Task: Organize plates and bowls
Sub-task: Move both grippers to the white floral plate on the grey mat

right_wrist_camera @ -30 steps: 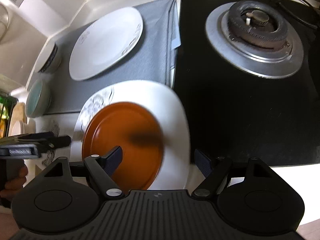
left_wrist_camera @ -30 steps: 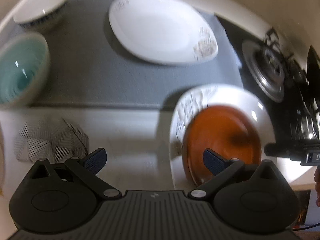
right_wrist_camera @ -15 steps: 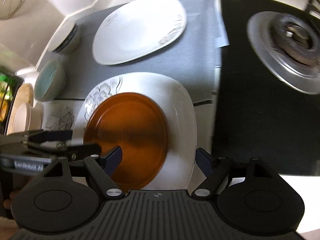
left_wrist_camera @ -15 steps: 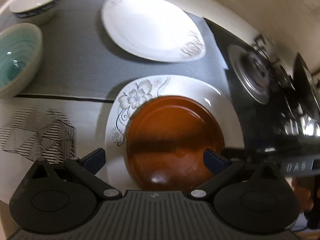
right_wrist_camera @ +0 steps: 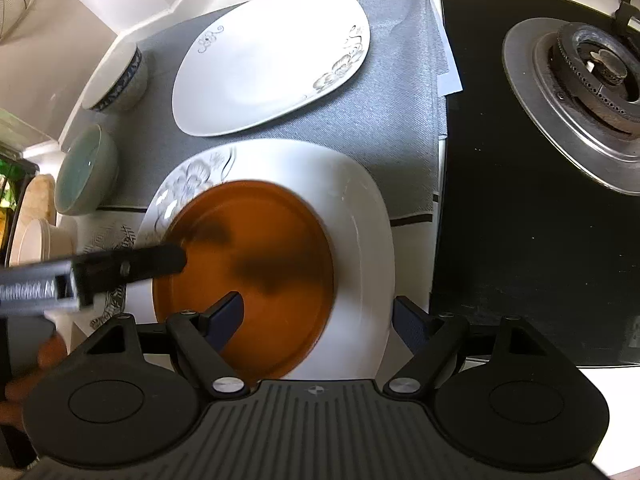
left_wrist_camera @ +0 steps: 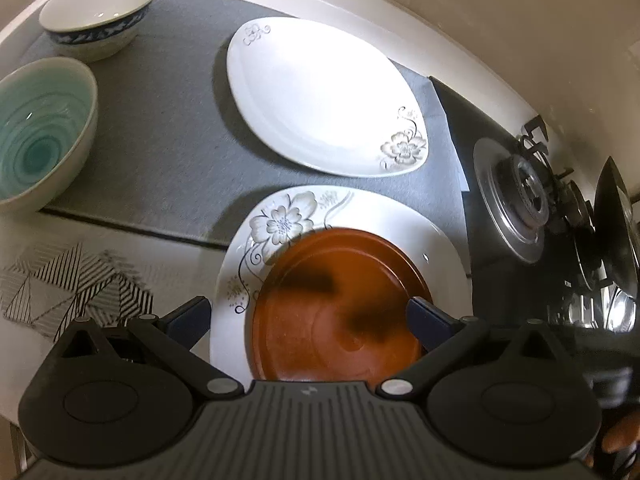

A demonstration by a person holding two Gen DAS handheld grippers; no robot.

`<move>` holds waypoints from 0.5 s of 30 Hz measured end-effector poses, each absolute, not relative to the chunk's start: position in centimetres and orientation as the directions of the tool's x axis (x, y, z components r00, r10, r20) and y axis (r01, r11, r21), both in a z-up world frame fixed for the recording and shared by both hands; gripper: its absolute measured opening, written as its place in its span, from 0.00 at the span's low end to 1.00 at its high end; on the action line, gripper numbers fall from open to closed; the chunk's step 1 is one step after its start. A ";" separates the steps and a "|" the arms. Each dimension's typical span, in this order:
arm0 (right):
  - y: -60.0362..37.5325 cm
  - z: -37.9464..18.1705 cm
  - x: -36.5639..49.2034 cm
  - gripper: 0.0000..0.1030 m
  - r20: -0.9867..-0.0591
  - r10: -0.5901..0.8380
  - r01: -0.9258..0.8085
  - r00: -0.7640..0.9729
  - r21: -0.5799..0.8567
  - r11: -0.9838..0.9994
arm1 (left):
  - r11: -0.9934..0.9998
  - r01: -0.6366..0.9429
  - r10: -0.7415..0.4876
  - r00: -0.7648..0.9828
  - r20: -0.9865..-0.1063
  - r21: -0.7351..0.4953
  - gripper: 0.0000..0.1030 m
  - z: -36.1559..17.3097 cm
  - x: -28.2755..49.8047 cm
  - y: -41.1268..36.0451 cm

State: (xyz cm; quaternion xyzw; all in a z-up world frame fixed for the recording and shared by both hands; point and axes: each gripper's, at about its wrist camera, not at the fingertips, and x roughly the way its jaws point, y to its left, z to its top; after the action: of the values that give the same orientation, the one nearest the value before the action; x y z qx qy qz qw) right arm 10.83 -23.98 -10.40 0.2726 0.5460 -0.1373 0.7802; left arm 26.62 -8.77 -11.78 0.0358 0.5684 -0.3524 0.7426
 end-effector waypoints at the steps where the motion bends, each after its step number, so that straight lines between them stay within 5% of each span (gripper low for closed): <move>1: -24.0 -10.4 10.7 0.83 -0.926 0.088 0.509 0.368 0.280 0.814 | 0.746 0.569 -0.484 0.106 -0.869 -0.346 1.00 -11.8 26.7 -9.0; 15: -29.7 -6.3 11.6 0.84 -0.837 -0.019 0.519 0.548 0.321 0.792 | 0.805 0.518 -0.473 0.270 -0.838 -0.288 1.00 -8.5 30.4 -8.5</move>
State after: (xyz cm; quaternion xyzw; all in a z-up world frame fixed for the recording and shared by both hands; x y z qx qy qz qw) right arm 11.63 -29.68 -6.28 0.2789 0.4475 -0.1612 0.8343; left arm 30.40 -8.45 -8.49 0.0217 0.5178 -0.3112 0.7966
